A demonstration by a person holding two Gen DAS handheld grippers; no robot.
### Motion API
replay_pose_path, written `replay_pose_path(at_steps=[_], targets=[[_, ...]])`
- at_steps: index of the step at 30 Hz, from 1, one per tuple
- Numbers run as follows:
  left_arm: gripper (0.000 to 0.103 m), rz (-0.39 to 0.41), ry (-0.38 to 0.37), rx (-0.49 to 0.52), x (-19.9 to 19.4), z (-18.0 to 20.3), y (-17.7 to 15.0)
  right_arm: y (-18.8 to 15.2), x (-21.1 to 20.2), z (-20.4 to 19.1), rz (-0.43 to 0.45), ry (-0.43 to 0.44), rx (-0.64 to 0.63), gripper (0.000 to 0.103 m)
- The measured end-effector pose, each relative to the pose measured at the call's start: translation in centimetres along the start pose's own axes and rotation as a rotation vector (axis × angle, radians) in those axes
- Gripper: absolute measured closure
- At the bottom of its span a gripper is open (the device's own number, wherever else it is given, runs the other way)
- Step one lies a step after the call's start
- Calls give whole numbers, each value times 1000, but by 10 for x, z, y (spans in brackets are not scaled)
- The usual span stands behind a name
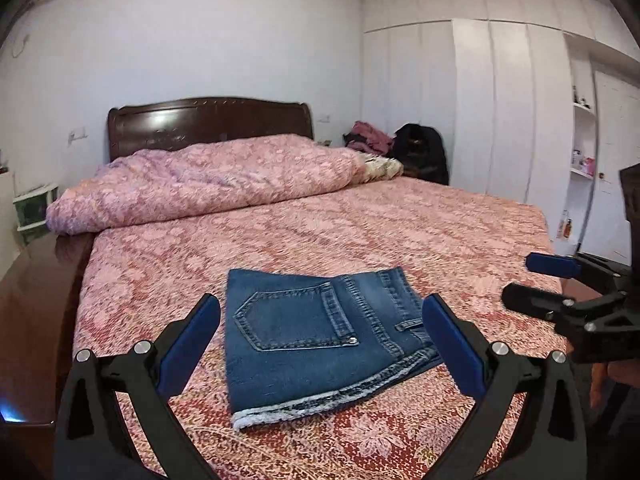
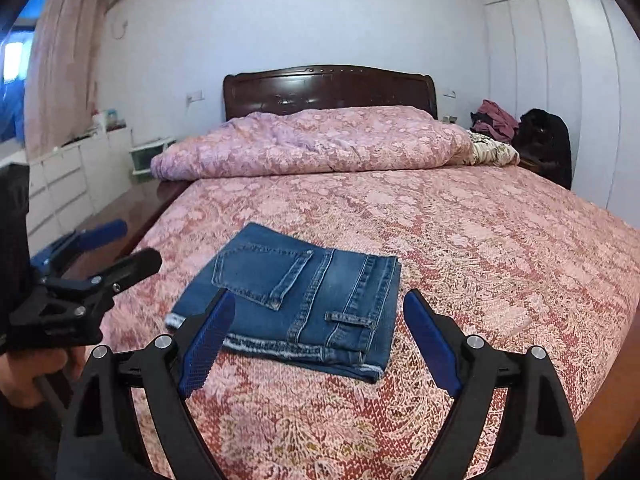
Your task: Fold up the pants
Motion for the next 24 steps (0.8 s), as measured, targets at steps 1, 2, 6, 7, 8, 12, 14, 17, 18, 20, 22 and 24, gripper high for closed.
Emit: replay_pose_path(at_steps=[1,2,6,7,8,12,14,17,18,20,22,24], targets=[[2,3,2,10,1,1,-4,-3,1,0,1,1,-1,18],[2,0,0,16,1,2,-7,-7,5,1,-14,-7,-3,18],[2,-8,-29,40,5,7,-14,-11,8,1,-27,-4,11,18],[2,-6,-41,42,6,8,-13,-8,6,-1,-20,-11,-3,18],[2,-6,-53,36,7,8,-12,-7,5,-2,-12,-8,-6,18],[2,-12,-46,33,10,11,-11,-5,4,-9,-22,-22,-42,18],[2,-16,-58,40,8,13,-12,-6,5,-10,-33,-27,-38,18],[2,-19,-66,49,6,16,-14,-7,5,-10,-35,-21,-30,18],[2,-18,-68,52,6,17,-14,-7,5,-10,-36,-23,-29,18],[2,-22,-75,49,6,17,-14,-8,6,-8,-43,-24,-14,18],[2,-21,-82,54,5,20,-15,-9,5,-5,-45,-26,-1,18],[2,-13,-86,72,4,23,-13,-9,5,-2,-44,-29,13,18]])
Point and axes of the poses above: each gripper's, at about its wrist camera, not at the fingertips, and x roughly the way its jaws point, z to its right, y to its top, the point moved 6 cm from there along x, roughly the way its jaws point, and after that the axes turned 13 degrees about -x, right-handed, at the moved point
